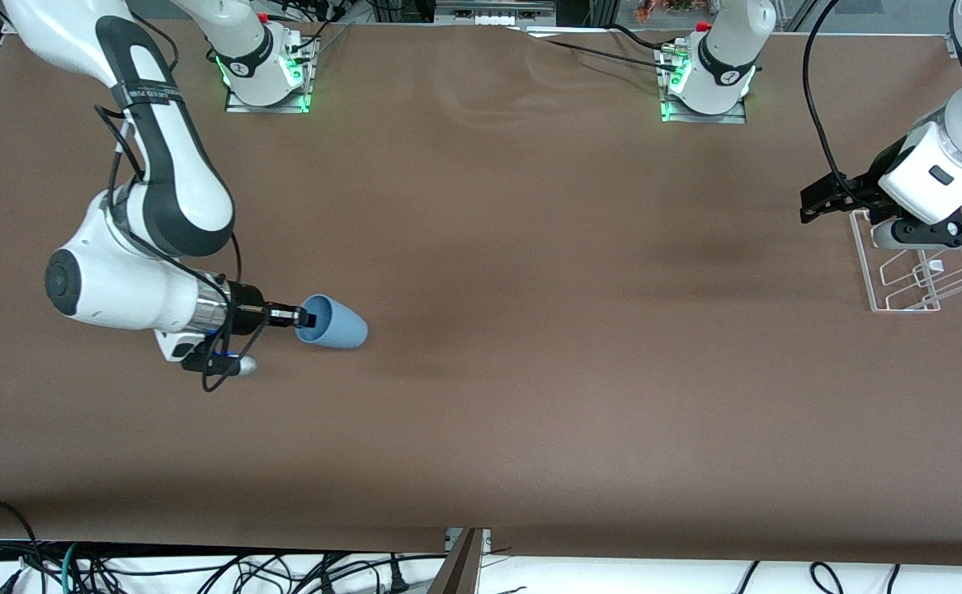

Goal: Transfer cup to left arm and place on rack
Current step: 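Lift the blue cup with the right gripper toward the table middle, then hold the cup with the right gripper while the left gripper approaches, then close the left gripper on the cup's base and open the right gripper, then carry the cup with the left gripper while the right gripper withdraws, then lower the cup onto the wire rack with the left gripper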

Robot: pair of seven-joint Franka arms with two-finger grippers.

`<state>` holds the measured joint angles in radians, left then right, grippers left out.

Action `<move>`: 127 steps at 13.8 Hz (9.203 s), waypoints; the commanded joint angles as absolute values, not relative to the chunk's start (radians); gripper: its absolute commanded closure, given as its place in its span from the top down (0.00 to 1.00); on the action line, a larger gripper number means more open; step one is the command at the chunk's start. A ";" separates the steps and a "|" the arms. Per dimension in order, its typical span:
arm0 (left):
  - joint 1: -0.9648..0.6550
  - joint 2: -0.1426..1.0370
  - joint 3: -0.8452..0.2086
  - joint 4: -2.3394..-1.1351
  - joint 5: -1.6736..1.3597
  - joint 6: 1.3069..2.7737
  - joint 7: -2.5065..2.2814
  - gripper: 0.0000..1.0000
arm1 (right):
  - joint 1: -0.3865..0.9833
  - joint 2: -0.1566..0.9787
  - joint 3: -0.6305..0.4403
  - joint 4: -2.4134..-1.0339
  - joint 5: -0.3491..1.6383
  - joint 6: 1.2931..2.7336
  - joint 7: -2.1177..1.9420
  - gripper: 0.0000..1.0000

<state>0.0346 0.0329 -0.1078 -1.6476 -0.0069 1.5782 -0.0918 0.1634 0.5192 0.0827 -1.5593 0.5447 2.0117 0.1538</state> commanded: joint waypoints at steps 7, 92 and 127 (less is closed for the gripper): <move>0.037 0.037 -0.109 -1.632 -0.011 1.571 -0.086 1.00 | 0.291 0.656 0.081 -1.336 0.735 2.009 0.268 0.00; -0.106 0.489 0.026 -1.526 0.159 1.743 1.529 0.00 | 0.178 0.418 0.046 -1.325 0.017 1.723 0.295 1.00; 0.038 0.414 0.058 -2.098 1.388 1.667 0.542 0.00 | 0.038 0.144 0.046 -1.425 -0.058 1.539 0.106 1.00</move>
<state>0.0335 0.4215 0.0615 -2.0788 1.3520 1.6571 0.5692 0.0511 0.1613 0.0350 -1.4211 -0.0448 1.5479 0.1211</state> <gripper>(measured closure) 0.207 0.000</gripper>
